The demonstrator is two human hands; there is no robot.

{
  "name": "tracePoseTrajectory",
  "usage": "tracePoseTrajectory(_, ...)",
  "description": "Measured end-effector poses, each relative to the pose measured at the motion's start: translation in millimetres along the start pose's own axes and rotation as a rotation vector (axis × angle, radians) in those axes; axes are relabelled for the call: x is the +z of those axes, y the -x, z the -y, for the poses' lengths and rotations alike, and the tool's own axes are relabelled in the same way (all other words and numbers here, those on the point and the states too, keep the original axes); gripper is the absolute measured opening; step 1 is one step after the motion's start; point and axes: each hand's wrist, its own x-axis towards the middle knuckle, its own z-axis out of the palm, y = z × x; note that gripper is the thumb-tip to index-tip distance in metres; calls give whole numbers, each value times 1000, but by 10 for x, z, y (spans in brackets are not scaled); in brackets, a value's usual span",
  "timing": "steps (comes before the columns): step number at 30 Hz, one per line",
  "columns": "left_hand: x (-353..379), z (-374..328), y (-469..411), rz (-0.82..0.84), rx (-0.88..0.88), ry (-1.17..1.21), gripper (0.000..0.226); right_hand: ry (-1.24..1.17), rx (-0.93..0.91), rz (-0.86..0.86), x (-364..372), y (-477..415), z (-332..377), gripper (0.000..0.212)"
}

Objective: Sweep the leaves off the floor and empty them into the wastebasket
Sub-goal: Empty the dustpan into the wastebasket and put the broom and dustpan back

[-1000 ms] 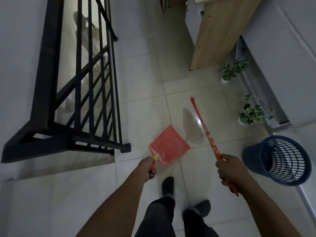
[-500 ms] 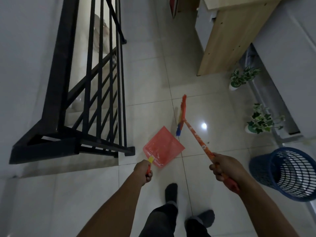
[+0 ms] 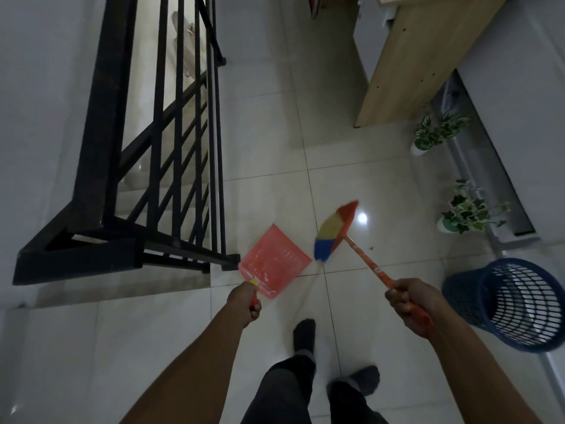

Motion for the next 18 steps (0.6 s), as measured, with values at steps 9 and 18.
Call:
tracePoseTrajectory(9, 72, -26, -81, -2, 2, -64, 10, 58, -101, 6, -17, 304, 138, 8)
tracePoseTrajectory(18, 173, -27, -87, 31, -26, -78, 13, -104, -47, 43, 45, 16, 148, 11)
